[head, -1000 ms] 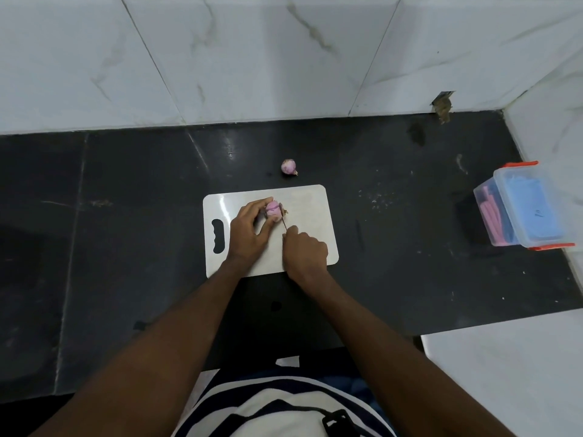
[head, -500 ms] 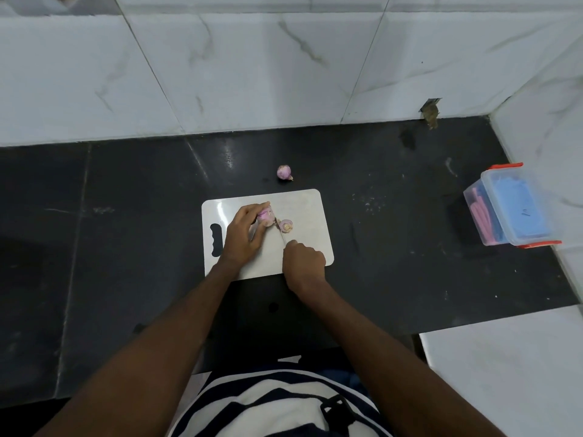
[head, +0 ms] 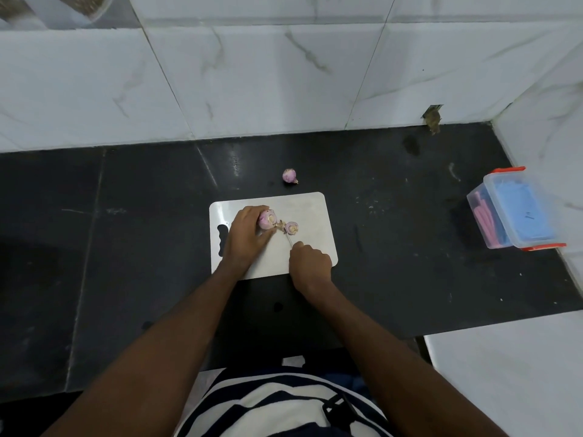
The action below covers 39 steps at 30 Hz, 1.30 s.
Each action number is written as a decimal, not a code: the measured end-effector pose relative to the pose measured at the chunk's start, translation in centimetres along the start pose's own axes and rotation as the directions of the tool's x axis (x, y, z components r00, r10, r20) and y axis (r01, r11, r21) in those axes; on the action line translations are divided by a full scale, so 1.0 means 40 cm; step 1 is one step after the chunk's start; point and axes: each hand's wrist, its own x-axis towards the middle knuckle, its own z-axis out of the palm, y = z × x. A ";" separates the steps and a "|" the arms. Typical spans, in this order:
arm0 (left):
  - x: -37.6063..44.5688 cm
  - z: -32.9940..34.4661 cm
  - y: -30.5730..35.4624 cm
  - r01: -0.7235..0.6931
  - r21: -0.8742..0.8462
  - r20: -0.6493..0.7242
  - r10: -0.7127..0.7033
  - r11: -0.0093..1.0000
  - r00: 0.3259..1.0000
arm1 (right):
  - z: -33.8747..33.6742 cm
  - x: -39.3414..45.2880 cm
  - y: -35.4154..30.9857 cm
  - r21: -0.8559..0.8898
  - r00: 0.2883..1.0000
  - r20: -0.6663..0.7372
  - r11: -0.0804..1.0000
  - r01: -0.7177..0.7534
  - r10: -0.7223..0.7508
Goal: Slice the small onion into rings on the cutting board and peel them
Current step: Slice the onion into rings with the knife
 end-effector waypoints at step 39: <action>-0.004 0.047 0.000 -0.017 -0.225 -0.052 0.005 0.974 0.999 | -0.019 0.023 -0.014 0.126 0.991 -0.137 0.992 0.019 -0.002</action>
